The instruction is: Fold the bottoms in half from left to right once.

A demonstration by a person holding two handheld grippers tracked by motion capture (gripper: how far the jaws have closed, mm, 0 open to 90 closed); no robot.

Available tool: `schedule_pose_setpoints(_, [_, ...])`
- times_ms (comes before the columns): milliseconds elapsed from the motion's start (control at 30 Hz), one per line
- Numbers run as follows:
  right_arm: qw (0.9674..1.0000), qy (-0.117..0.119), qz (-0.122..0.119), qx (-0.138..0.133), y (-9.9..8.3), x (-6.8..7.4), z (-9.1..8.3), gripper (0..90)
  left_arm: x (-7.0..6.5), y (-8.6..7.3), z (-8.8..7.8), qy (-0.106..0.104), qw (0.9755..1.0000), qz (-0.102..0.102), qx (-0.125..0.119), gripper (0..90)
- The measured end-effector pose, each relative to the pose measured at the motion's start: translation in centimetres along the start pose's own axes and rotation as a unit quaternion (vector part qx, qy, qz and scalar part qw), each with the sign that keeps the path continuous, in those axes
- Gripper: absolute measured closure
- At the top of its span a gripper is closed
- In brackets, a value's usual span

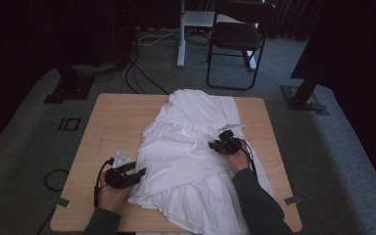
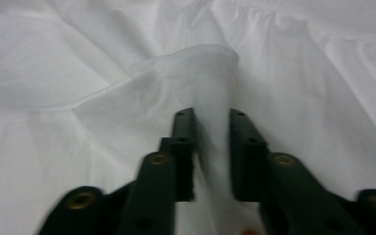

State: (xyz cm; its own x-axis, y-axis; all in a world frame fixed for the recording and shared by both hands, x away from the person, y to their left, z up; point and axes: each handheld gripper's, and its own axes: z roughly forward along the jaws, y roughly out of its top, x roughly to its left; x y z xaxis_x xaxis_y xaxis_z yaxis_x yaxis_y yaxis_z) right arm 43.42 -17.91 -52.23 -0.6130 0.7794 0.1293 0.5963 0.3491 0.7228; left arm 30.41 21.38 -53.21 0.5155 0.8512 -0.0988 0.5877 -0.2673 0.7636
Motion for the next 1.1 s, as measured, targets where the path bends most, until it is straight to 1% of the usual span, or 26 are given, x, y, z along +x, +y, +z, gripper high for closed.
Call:
schedule_pose_setpoints(33, [0.9998, -0.004, -0.008, -0.017, -0.6, 0.1, -1.7, 82.6, -0.1, -0.3, -0.1, -0.001, 1.0, 0.001, 0.003, 46.4])
schedule_pose_setpoints(67, [0.9998, -0.004, -0.008, -0.017, -0.6, 0.1, -1.7, 82.6, -0.3, -0.7, -0.1, -0.003, 1.0, 0.002, 0.006, 46.4])
schedule_pose_setpoints(167, [0.9988, -0.004, -0.016, -0.045, -1.8, 0.1, -4.8, 86.6, -0.8, -1.4, -0.3, -0.012, 0.9998, 0.003, 0.014, 46.5])
schedule_pose_setpoints(200, [0.9984, -0.004, -0.019, -0.052, -2.3, 0.1, -5.8, 87.0, -1.1, -1.6, -0.3, -0.015, 0.9997, 0.005, 0.018, 47.8])
schedule_pose_setpoints(233, [0.9979, -0.002, -0.02, -0.061, -2.8, 0.1, -6.9, 87.9, -1.2, -1.7, -0.3, -0.019, 0.9995, 0.01, 0.024, 53.0])
schedule_pose_setpoints(267, [0.9973, 0.002, -0.021, -0.071, -3.4, 0.1, -7.9, 88.1, -1.4, -1.8, -0.3, -0.025, 0.9991, 0.015, 0.029, 60.5])
schedule_pose_setpoints(300, [0.9967, 0.004, -0.021, -0.079, -4.1, 0.1, -9.0, 88.9, -1.7, -1.8, -0.4, -0.031, 0.9987, 0.024, 0.031, 70.4])
schedule_pose_setpoints(333, [0.996, 0.004, -0.022, -0.087, -4.7, 0.1, -10.0, 89.1, -2.0, -1.8, -0.6, -0.037, 0.9984, 0.032, 0.029, 77.5])
schedule_pose_setpoints(400, [0.9942, 0.009, -0.023, -0.105, -6.1, 0.0, -12.0, 89.2, -2.5, -1.8, -1.4, -0.055, 0.9977, 0.036, 0.016, 86.7])
schedule_pose_setpoints(467, [0.9924, 0.01, -0.018, -0.122, -7.4, 0.0, -14.0, 89.3, -2.9, -1.8, -2.2, -0.074, 0.9967, 0.035, 0.004, 88.1])
schedule_pose_setpoints(533, [0.9904, 0.011, -0.018, -0.136, -8.9, -0.1, -15.9, 89.3, -3.2, -1.9, -2.7, -0.083, 0.9957, 0.04, -0.001, 88.2])
schedule_pose_setpoints(633, [0.9884, -0.001, -0.02, -0.15, -11.3, 0.1, -18.5, 89.3, -3.5, -2.1, -3.0, -0.079, 0.9958, 0.047, 0.002, 88.1])
schedule_pose_setpoints(700, [0.9867, 0.001, -0.02, -0.162, -13.4, 0.2, -20.0, 89.1, -3.7, -2.1, -2.9, -0.077, 0.9957, 0.051, 0.005, 86.8])
schedule_pose_setpoints(733, [0.9868, -0.001, -0.021, -0.16, -14.5, 0.3, -20.5, 88.8, -3.8, -2.2, -2.8, -0.077, 0.9956, 0.053, 0.007, 85.0])
schedule_pose_setpoints(767, [0.9884, -0.009, -0.024, -0.15, -15.7, 0.4, -20.8, 88.4, -3.9, -2.2, -2.8, -0.077, 0.9956, 0.054, 0.007, 82.1])
schedule_pose_setpoints(800, [0.9907, -0.018, -0.025, -0.133, -16.9, 0.4, -20.8, 87.8, -3.9, -2.2, -2.8, -0.078, 0.9956, 0.05, 0.005, 76.9])
schedule_pose_setpoints(833, [0.993, -0.024, -0.023, -0.114, -18.1, 0.3, -20.6, 85.2, -3.9, -2.2, -2.9, -0.08, 0.9957, 0.048, 0.003, 71.6])
schedule_pose_setpoints(867, [0.9957, -0.017, -0.017, -0.09, -19.1, 0.0, -20.4, 80.1, -3.9, -2.2, -2.9, -0.078, 0.9958, 0.048, 0.002, 69.1])
schedule_pose_setpoints(900, [0.9972, -0.039, 0.002, -0.064, -20.6, -0.5, -19.9, 61.1, -3.8, -2.2, -3.0, -0.075, 0.9961, 0.046, 0.003, 62.7])
schedule_pose_setpoints(933, [0.9972, -0.039, 0.002, -0.064, -20.6, -0.5, -19.9, 61.1, -3.7, -2.2, -2.9, -0.072, 0.9964, 0.043, 0.006, 62.7])
schedule_pose_setpoints(967, [0.9967, -0.048, 0.018, -0.063, -20.9, -0.7, -19.9, 56.2, -3.7, -2.2, -2.9, -0.071, 0.9966, 0.04, 0.006, 61.1])
schedule_pose_setpoints(1000, [0.9958, -0.051, 0.029, -0.071, -20.9, -0.9, -20.0, 53.2, -3.7, -2.2, -2.8, -0.072, 0.9966, 0.041, 0.008, 59.3])
schedule_pose_setpoints(1033, [0.9949, -0.047, 0.033, -0.083, -20.6, -0.8, -20.0, 50.5, -3.8, -2.3, -2.6, -0.071, 0.9967, 0.038, 0.01, 57.8])
schedule_pose_setpoints(1067, [0.9945, -0.04, 0.032, -0.091, -20.1, -0.7, -19.9, 48.3, -3.8, -2.3, -2.5, -0.07, 0.9967, 0.039, 0.013, 57.1])
schedule_pose_setpoints(1100, [0.9947, -0.032, 0.026, -0.094, -19.5, -0.4, -19.6, 47.9, -3.9, -2.5, -2.3, -0.069, 0.9967, 0.04, 0.016, 56.5])
